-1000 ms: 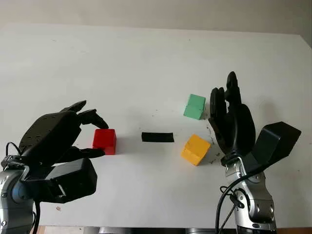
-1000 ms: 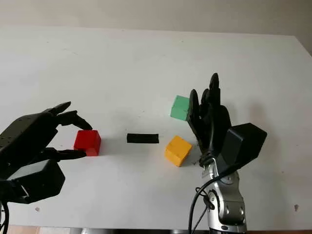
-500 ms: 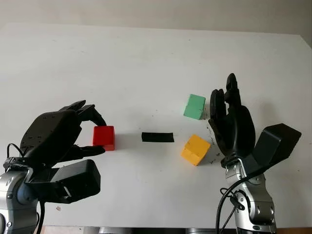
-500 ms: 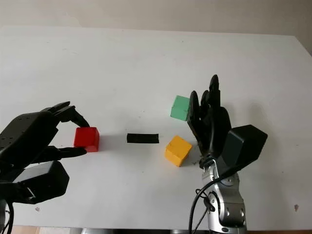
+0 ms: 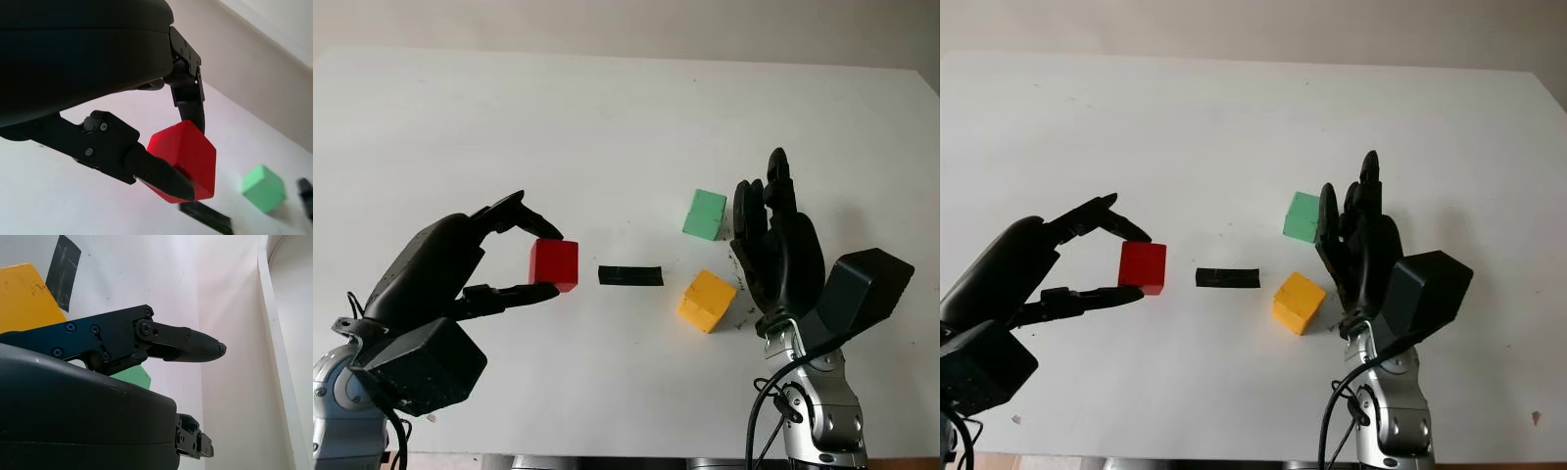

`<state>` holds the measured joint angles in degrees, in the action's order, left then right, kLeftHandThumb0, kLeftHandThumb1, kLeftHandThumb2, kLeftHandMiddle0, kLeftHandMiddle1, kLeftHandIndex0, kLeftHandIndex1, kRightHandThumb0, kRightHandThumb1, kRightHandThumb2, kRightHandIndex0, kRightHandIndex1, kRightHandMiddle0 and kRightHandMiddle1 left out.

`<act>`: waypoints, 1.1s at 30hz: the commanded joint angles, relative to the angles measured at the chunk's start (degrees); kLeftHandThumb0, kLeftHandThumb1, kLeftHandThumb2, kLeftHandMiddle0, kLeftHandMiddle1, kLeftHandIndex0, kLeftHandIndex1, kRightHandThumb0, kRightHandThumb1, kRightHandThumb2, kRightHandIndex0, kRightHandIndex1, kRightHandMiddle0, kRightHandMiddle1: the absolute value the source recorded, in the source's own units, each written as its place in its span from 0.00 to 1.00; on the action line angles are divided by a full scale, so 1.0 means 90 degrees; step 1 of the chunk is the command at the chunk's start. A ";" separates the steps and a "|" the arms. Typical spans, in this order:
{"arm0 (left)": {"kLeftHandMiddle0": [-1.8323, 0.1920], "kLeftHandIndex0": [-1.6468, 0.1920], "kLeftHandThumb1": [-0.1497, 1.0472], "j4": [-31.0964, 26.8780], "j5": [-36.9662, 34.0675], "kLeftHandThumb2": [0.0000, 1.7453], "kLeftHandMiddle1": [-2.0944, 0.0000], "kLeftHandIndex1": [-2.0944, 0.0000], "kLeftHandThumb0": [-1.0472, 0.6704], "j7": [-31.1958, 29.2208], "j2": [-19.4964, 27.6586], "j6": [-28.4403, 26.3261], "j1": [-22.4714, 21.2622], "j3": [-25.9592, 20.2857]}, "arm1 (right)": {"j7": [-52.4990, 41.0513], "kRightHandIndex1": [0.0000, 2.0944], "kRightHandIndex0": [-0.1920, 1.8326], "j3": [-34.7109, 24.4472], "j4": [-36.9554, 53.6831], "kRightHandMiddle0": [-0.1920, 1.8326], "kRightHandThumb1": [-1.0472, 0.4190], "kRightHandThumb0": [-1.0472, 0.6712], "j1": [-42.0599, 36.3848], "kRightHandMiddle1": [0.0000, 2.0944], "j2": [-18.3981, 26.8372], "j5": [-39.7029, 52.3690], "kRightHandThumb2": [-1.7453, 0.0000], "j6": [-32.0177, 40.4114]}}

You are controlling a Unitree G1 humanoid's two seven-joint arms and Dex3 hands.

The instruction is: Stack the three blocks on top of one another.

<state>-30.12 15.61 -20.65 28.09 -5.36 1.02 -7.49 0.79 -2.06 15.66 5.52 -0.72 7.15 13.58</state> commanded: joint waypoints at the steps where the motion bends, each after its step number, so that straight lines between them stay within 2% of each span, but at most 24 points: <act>1: 0.79 0.64 0.91 0.0063 -0.0285 0.03 0.98 0.47 0.36 -0.0136 -0.0070 -0.0103 -0.0243 0.0129 | 0.0001 0.00 0.00 0.0016 0.0164 0.00 0.00 0.29 -0.0107 0.02 -0.0020 -0.0008 0.71 -0.0018; 3: 0.80 0.63 0.92 0.0359 -0.0507 0.03 0.98 0.49 0.36 -0.0170 -0.0159 -0.0006 -0.0495 0.0282 | 0.0019 0.00 0.00 0.0019 0.0192 0.00 0.00 0.29 -0.0159 0.02 -0.0045 -0.0001 0.71 -0.0038; 6: 0.81 0.65 0.93 0.0854 -0.0558 0.03 0.98 0.45 0.35 -0.0053 -0.0277 0.0315 -0.0769 0.0512 | 0.0037 0.00 0.00 0.0036 0.0240 0.00 0.00 0.29 -0.0218 0.02 -0.0060 -0.0011 0.71 -0.0040; 11: 0.84 0.70 0.94 0.1578 0.0500 0.03 0.98 0.37 0.36 0.0615 -0.0393 0.0994 -0.1170 0.1214 | 0.0074 0.00 0.00 0.0066 0.0285 0.00 0.00 0.29 -0.0262 0.02 -0.0082 -0.0048 0.71 -0.0046; 15: 0.87 0.71 0.94 0.2154 0.1137 0.03 0.98 0.34 0.36 0.1054 -0.0613 0.1282 -0.1435 0.1722 | 0.0111 0.00 0.00 0.0072 0.0304 0.00 0.00 0.29 -0.0284 0.02 -0.0100 -0.0079 0.71 -0.0030; 19: 0.88 0.73 0.96 0.2730 0.1540 0.03 0.98 0.33 0.37 0.1460 -0.0810 0.1513 -0.1610 0.2041 | 0.0112 0.00 0.00 0.0067 0.0336 0.01 0.00 0.29 -0.0334 0.03 -0.0092 -0.0109 0.71 -0.0043; 23: 0.88 0.75 0.97 0.3430 0.1964 0.03 0.98 0.27 0.37 0.1857 -0.0856 0.1807 -0.1793 0.2337 | 0.0122 0.00 0.00 0.0053 0.0361 0.01 0.00 0.29 -0.0369 0.03 -0.0110 -0.0115 0.71 -0.0079; 33: 0.87 0.78 0.98 0.3836 0.2330 0.03 0.97 0.23 0.37 0.2063 -0.0852 0.1789 -0.1831 0.2565 | 0.0151 0.00 0.00 0.0064 0.0397 0.01 0.00 0.29 -0.0366 0.03 -0.0172 -0.0083 0.72 0.0004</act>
<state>3.22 35.89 -1.78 20.39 11.10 -16.02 14.47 2.05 -1.49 18.02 2.61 -2.11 6.38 13.53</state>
